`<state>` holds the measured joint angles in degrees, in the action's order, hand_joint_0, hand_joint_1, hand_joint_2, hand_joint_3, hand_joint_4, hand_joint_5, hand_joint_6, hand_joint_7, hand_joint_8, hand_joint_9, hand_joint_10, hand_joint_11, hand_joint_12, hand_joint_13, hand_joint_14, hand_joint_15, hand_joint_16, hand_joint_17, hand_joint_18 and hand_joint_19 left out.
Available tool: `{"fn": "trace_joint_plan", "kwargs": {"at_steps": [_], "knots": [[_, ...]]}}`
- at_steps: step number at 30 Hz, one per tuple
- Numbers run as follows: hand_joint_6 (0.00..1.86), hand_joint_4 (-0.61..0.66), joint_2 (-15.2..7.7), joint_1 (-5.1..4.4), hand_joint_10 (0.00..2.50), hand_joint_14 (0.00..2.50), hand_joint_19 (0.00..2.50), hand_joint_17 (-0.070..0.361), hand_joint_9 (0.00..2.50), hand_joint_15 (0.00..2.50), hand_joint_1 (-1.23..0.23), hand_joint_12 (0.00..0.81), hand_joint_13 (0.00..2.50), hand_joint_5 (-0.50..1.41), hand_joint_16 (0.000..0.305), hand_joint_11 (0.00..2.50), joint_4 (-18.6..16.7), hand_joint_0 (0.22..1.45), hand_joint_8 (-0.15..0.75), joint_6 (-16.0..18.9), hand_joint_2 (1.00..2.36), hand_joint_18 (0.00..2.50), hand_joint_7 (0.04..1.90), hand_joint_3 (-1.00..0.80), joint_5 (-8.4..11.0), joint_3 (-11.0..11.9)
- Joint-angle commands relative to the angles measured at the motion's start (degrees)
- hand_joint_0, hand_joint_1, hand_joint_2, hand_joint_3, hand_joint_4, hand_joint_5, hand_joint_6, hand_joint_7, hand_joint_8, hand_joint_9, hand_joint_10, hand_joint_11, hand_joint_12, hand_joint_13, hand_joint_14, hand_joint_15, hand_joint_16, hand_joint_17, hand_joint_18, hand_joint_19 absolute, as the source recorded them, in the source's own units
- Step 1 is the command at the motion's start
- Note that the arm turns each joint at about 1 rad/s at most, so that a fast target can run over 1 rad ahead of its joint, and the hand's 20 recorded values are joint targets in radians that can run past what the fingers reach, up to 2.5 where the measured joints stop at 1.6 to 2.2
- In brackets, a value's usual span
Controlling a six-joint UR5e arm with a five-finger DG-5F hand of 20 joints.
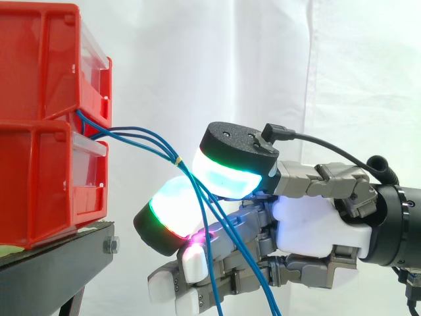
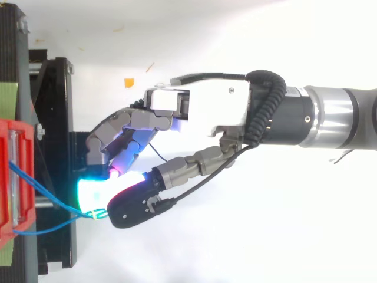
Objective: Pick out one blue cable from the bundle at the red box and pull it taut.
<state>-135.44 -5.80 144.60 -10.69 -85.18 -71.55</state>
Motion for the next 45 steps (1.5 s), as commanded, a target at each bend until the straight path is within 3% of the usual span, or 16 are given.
{"fn": "trace_joint_plan", "kwargs": {"at_steps": [1, 6, 8, 12, 15, 20, 24, 26, 33, 42, 45], "knots": [[0.91, 0.13, 0.0, 0.17, 0.02, 0.01, 0.53, 0.096, 0.9, 0.39, -0.62, 0.34, 0.71, -0.15, 0.043, 0.5, 0.06, 0.59, 0.288, 0.58, 1.02, 0.51, 0.81, -0.15, -0.17, 0.01], [0.91, 0.14, 0.0, 0.26, 0.02, 0.02, 0.54, 0.097, 0.96, 0.39, -0.65, 0.339, 0.72, -0.15, 0.043, 0.53, -0.02, 0.59, 0.295, 1.19, 1.02, 0.54, 0.78, -0.22, -0.87, 0.01], [0.9, 0.15, 0.0, 0.26, 0.02, 0.02, 0.54, 0.098, 1.01, 0.39, -0.65, 0.344, 0.74, -0.14, 0.044, 0.52, -0.11, 0.57, 0.293, 1.46, 1.01, 0.56, 0.78, -0.37, -0.96, 0.01], [0.87, 0.14, 0.0, 0.26, 0.02, 0.01, 0.55, 0.101, 1.03, 0.4, -0.61, 0.352, 0.75, -0.13, 0.045, 0.52, 0.24, 0.54, 0.295, 2.6, 1.0, 0.58, 0.81, -0.5, -1.04, 0.01], [0.86, 0.15, 0.0, 0.44, 0.02, 0.01, 0.54, 0.107, 1.05, 0.4, -0.59, 0.366, 0.77, -0.13, 0.047, 0.51, -0.02, 0.5, 0.305, 4.09, 1.0, 0.61, 0.81, -0.5, -1.13, 0.01], [0.86, 0.14, 0.0, 0.44, 0.02, 0.01, 0.54, 0.107, 1.08, 0.4, -0.69, 0.364, 0.78, -0.12, 0.048, 0.53, -0.2, 0.5, 0.307, 4.8, 1.0, 0.63, 0.85, -0.5, -1.13, 0.01], [0.87, 0.11, 0.0, 0.52, 0.02, 0.02, 0.56, 0.096, 1.08, 0.42, -0.78, 0.336, 0.8, -0.13, 0.043, 0.55, 0.06, 0.59, 0.28, 4.88, 1.0, 0.64, 0.87, -0.5, -1.22, 0.01], [0.89, 0.03, 0.0, 0.61, 0.02, 0.02, 0.57, 0.094, 1.09, 0.44, -0.8, 0.333, 0.83, -0.13, 0.042, 0.56, 0.15, 0.63, 0.274, 4.88, 1.0, 0.67, 0.87, -0.46, -1.31, 0.01], [0.93, -0.05, 0.0, 0.88, 0.02, 0.02, 0.59, 0.094, 1.11, 0.46, -0.83, 0.331, 0.87, -0.13, 0.042, 0.58, -0.2, 0.65, 0.275, 4.88, 1.02, 0.69, 0.83, -0.3, -2.01, 0.01], [0.92, 0.06, 0.09, 0.96, 0.02, 0.02, 0.63, 0.105, 1.24, 0.49, -0.77, 0.357, 0.93, -0.1, 0.047, 0.58, -0.2, 0.58, 0.297, 4.88, 1.01, 0.76, 0.91, -0.27, -2.01, 0.01], [0.92, 0.07, 0.0, 0.88, 0.02, 0.02, 0.62, 0.117, 1.29, 0.47, -0.74, 0.387, 0.95, -0.09, 0.052, 0.58, 0.15, 0.57, 0.315, 4.88, 1.01, 0.8, 0.91, -0.27, -2.01, 0.97]]}}
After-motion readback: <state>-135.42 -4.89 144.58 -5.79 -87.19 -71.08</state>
